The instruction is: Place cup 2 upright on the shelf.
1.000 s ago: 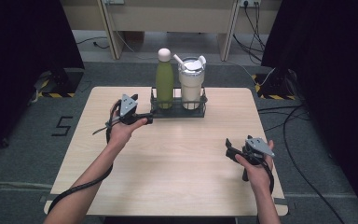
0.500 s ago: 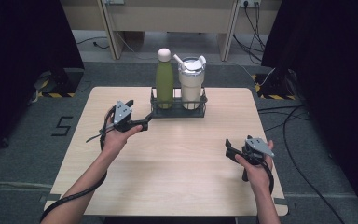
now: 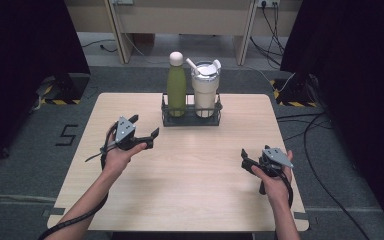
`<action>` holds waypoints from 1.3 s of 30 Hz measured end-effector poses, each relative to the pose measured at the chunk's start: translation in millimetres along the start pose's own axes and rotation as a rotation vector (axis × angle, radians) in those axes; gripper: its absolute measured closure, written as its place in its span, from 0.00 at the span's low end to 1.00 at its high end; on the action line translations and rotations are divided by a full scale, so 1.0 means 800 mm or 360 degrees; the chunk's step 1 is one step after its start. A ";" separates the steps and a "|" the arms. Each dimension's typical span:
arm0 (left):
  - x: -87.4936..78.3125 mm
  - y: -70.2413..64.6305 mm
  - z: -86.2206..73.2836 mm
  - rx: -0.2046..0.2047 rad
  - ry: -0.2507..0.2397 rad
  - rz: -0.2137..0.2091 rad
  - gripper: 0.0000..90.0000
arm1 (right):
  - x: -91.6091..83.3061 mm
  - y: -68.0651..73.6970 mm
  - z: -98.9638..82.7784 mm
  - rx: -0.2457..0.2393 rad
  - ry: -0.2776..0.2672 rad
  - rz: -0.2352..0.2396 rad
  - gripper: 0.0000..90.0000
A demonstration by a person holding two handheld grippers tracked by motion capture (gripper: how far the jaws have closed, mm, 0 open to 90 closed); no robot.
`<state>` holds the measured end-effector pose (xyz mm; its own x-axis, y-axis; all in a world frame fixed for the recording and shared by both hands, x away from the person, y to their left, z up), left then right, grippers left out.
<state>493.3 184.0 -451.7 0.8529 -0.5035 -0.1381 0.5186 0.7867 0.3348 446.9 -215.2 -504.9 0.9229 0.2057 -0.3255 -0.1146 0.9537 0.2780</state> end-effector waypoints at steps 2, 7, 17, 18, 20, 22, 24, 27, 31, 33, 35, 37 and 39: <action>-0.004 0.000 -0.003 0.0001 0.0004 0.0002 0.09 | 0.000 0.000 0.000 0.0000 0.0003 -0.0001 0.14; -0.014 0.000 -0.010 -0.0004 0.0009 0.0003 0.09 | 0.002 0.001 -0.002 -0.0011 0.0008 -0.0001 0.14; -0.034 -0.003 -0.024 0.0001 0.0032 0.0012 0.09 | 0.001 0.003 -0.002 -0.0015 0.0011 -0.0001 0.14; -0.036 -0.004 -0.026 -0.0001 0.0033 0.0014 0.09 | 0.002 0.003 -0.003 -0.0014 0.0011 -0.0003 0.14; -0.039 -0.005 -0.029 -0.0002 0.0039 0.0012 0.09 | 0.002 0.003 -0.003 -0.0013 0.0010 -0.0001 0.14; -0.042 -0.007 -0.033 -0.0002 0.0048 0.0007 0.09 | 0.002 0.003 -0.002 -0.0013 0.0009 0.0000 0.14; -0.045 -0.009 -0.037 -0.0005 0.0059 0.0001 0.09 | 0.001 0.003 -0.002 -0.0012 0.0008 0.0000 0.14; -0.050 -0.011 -0.043 -0.0011 0.0070 0.0001 0.09 | 0.001 0.003 -0.003 -0.0016 0.0010 0.0000 0.14; -0.059 -0.013 -0.051 -0.0017 0.0083 0.0003 0.09 | 0.001 0.003 -0.003 -0.0015 0.0010 0.0001 0.14; -0.064 -0.013 -0.055 -0.0024 0.0086 0.0008 0.09 | 0.001 0.004 -0.003 -0.0014 0.0009 0.0002 0.14; -0.069 -0.012 -0.058 -0.0028 0.0091 0.0015 0.09 | 0.001 0.004 -0.003 -0.0016 0.0007 0.0001 0.14; -0.073 -0.011 -0.060 -0.0038 0.0092 0.0023 0.09 | 0.001 0.004 -0.003 -0.0014 0.0008 0.0002 0.14; -0.077 -0.011 -0.064 -0.0043 0.0097 0.0027 0.09 | 0.001 0.005 -0.003 -0.0015 0.0009 0.0004 0.14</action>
<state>439.2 225.9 -493.7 0.8632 -0.4679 -0.1895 0.5048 0.8048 0.3122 446.5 -210.5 -506.5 0.9205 0.2092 -0.3302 -0.1202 0.9553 0.2700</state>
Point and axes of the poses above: each handheld gripper's, and its own axes: x roughly forward along the jaws, z roughly out of its top, y roughly to its left, the point moved 6 cm from there along x, roughly forward along the jaws, and after that the axes turned 15 degrees about x, right-handed, at the moved point
